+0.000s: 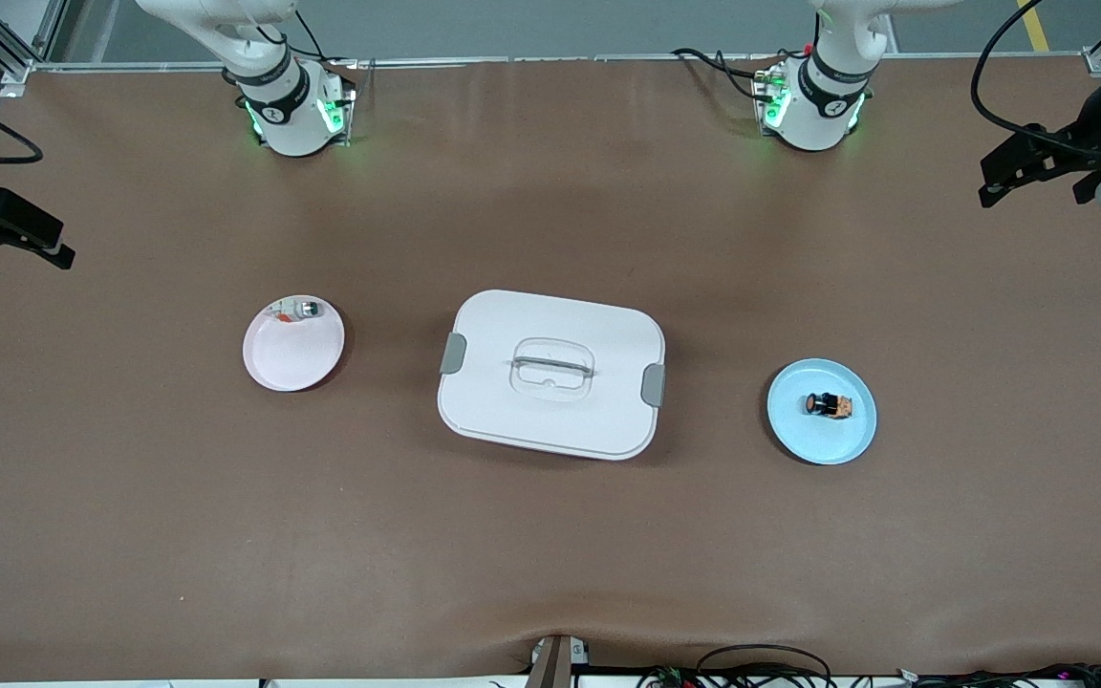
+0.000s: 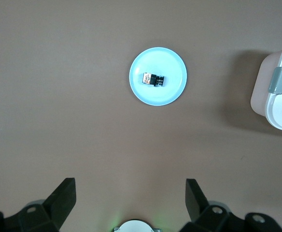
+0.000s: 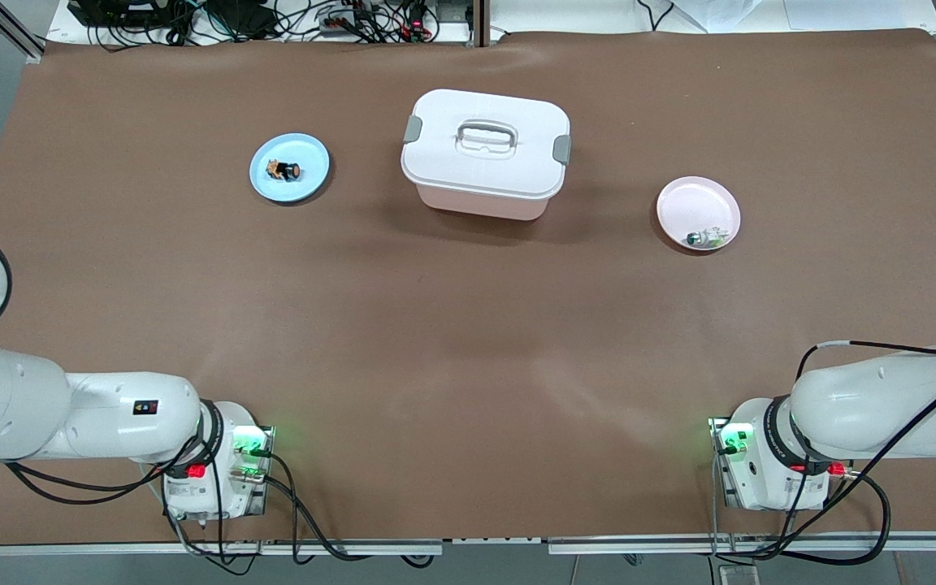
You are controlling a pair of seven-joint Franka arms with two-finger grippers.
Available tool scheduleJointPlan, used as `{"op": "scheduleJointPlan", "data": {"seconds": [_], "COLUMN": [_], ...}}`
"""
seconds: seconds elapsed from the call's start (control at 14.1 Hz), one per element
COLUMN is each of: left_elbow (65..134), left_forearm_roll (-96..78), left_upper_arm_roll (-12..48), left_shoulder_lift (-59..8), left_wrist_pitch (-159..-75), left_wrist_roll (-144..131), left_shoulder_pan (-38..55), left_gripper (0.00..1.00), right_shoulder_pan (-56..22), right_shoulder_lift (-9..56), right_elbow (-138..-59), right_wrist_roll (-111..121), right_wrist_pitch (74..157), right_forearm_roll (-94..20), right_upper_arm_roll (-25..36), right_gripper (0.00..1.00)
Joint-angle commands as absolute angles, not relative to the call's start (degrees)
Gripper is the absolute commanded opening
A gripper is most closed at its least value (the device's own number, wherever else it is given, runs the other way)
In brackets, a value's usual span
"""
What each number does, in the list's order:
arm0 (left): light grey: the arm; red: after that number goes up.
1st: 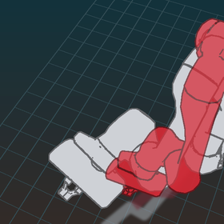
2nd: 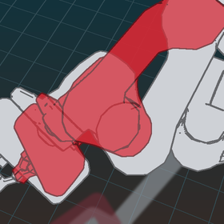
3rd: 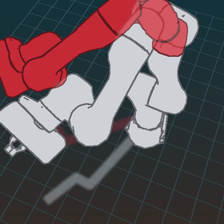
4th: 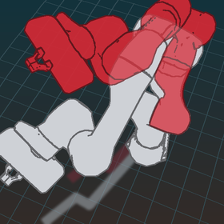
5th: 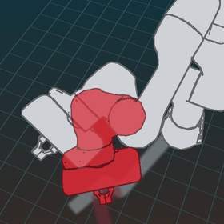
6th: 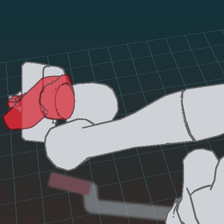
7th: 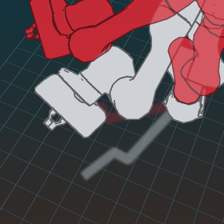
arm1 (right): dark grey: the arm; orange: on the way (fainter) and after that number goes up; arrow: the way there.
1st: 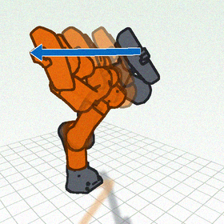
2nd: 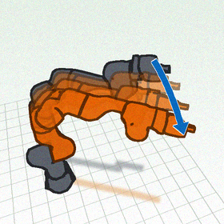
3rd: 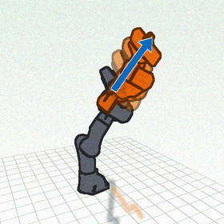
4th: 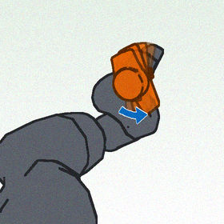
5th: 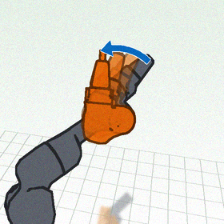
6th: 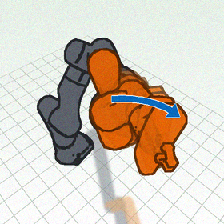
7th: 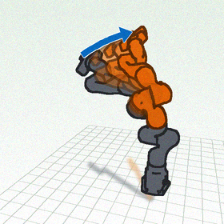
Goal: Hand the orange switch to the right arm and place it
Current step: 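Reach the left gripper over the orange switch on the blue plate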
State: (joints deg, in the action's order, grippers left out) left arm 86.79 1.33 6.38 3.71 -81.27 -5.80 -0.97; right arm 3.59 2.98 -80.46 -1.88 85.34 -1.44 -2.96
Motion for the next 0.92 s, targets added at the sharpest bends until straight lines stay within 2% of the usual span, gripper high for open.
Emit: {"op": "scheduleJointPlan", "data": {"seconds": [0.0, 0.28, 0.57, 0.85], "left_elbow": [85.34, 85.34, 85.69, 89.19], "left_forearm_roll": [1.32, 1.49, 1.67, 2.11], "left_upper_arm_roll": [6.33, 6.07, 5.98, 5.89], "left_shoulder_lift": [3.08, 2.81, -0.34, -2.11], "left_wrist_pitch": [-80.6, -80.6, -80.86, -86.81], "left_wrist_roll": [-6.15, -5.45, -5.45, -5.45], "left_shoulder_pan": [-0.88, -1.05, -1.06, -2.28], "left_gripper": [1.0, 1.0, 1.0, 1.0], "right_shoulder_pan": [4.66, 4.66, 4.57, 4.57], "right_shoulder_lift": [2.11, 2.11, 2.2, 2.2], "right_elbow": [-80.77, -80.77, -80.68, -80.6], "right_wrist_roll": [-1.32, -1.32, -1.32, -1.32], "right_wrist_pitch": [85.34, 84.9, 84.9, 84.9], "right_forearm_roll": [-1.32, -0.7, -0.44, -0.53], "right_upper_arm_roll": [-3.43, -3.43, -3.43, -3.43], "right_gripper": [1.0, 1.0, 1.0, 1.0]}}
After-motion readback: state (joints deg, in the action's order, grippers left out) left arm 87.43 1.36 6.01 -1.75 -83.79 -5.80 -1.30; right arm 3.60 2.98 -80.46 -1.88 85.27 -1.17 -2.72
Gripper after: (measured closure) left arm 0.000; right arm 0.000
